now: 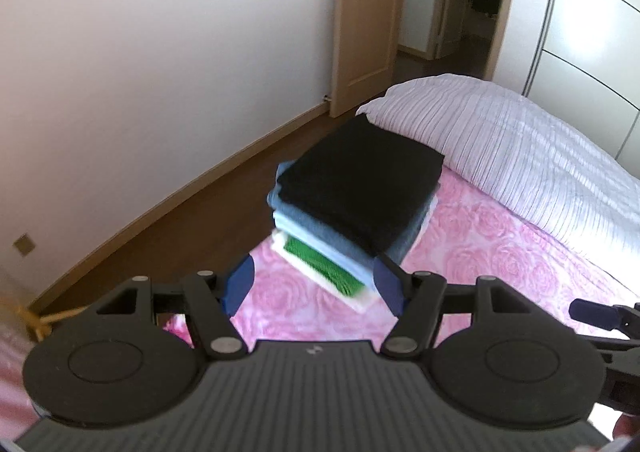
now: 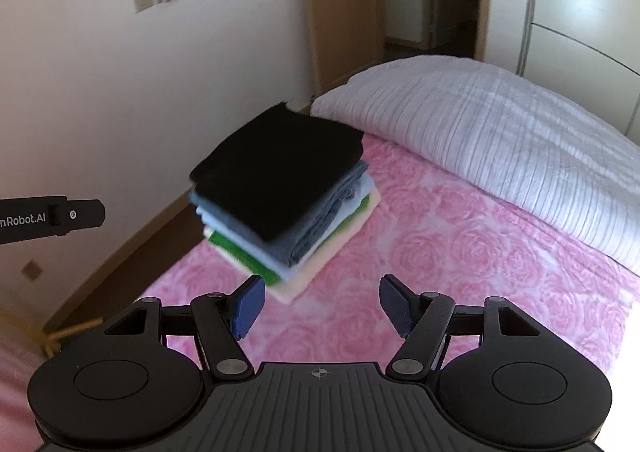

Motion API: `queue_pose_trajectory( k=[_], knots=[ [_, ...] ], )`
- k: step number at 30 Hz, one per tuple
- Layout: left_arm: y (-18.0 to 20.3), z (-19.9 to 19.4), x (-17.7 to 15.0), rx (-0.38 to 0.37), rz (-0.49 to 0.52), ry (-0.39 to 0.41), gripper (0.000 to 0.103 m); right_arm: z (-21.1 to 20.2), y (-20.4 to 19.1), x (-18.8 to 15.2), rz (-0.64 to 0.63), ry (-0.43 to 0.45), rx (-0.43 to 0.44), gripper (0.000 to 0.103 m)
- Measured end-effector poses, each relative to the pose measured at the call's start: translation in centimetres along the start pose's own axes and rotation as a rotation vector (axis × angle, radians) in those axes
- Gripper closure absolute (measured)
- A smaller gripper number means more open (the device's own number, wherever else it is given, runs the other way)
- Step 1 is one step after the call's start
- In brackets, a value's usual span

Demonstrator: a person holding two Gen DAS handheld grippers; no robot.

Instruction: Fold clothes

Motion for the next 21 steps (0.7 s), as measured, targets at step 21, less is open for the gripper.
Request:
queue_pose_trajectory(
  k=[21],
  knots=[
    [9.8,-3.9,-7.4,0.099,-0.091,-0.097,0.040,-1.4,7.9,-2.7,-0.133,-0.116,0.084,0.036]
  ],
)
Point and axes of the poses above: each gripper's, at about its wrist camera, not at the fingertips, and z roughly the way its jaws point, y to its right, x to its top, the point moved 2 cm from there along z, roughly the way its jaws point, and after that the axes turned 6 degrees about y, right-handed, at the moved point
